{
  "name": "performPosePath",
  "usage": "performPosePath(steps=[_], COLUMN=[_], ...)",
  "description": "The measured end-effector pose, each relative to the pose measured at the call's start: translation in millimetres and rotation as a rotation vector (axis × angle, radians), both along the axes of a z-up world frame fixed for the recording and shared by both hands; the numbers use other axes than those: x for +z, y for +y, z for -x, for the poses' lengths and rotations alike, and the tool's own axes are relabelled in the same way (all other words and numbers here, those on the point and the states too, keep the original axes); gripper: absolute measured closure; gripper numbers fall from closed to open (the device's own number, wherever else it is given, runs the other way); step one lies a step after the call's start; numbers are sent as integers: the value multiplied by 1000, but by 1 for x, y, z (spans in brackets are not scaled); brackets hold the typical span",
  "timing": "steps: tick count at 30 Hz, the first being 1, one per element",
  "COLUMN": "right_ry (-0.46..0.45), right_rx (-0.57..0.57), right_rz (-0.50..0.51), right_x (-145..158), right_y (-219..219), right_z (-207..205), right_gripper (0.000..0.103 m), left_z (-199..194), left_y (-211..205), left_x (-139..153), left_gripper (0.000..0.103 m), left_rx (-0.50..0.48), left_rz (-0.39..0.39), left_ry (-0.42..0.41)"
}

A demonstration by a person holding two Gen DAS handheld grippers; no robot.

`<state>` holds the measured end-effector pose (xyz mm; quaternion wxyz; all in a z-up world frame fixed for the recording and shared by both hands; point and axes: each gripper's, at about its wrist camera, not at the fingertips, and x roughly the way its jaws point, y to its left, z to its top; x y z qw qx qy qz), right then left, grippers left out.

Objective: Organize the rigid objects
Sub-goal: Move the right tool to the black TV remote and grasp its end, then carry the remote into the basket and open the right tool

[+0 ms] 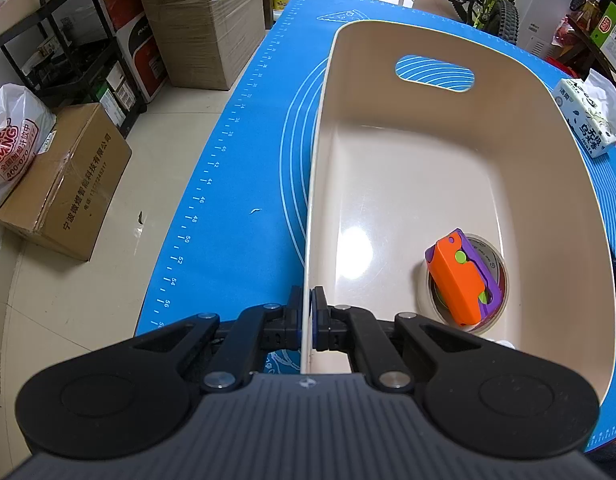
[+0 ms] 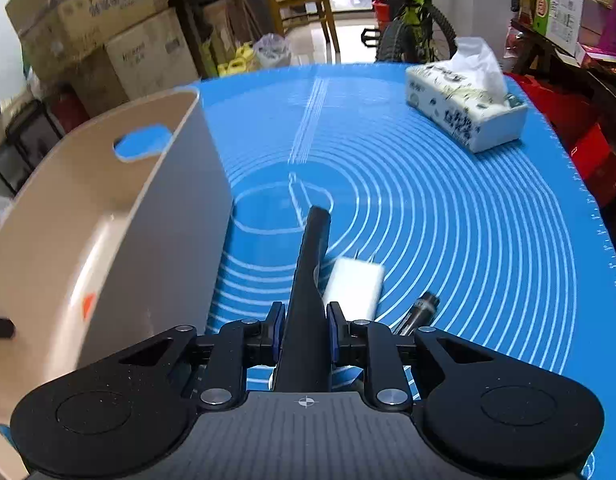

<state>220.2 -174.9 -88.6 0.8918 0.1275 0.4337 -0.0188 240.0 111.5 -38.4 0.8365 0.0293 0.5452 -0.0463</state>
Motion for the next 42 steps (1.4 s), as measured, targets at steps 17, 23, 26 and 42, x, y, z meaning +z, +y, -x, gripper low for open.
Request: performPosePath(steps=[17, 23, 26, 42], right_ry=[-87, -123, -145, -230], right_rx=[-65, -72, -60, 140], right_rz=[-99, -116, -116, -102], right_x=[41, 56, 68, 110], right_y=[-48, -54, -52, 39], right_z=[20, 26, 27, -11], right_gripper=[72, 72, 72, 72], left_z=[0, 0, 0, 0], left_y=[0, 0, 0, 1], left_x=[0, 0, 0, -1], left_gripper=[98, 98, 98, 98], left_rx=[0, 1, 1, 0], left_rz=[2, 2, 2, 0], left_ry=[0, 1, 1, 1])
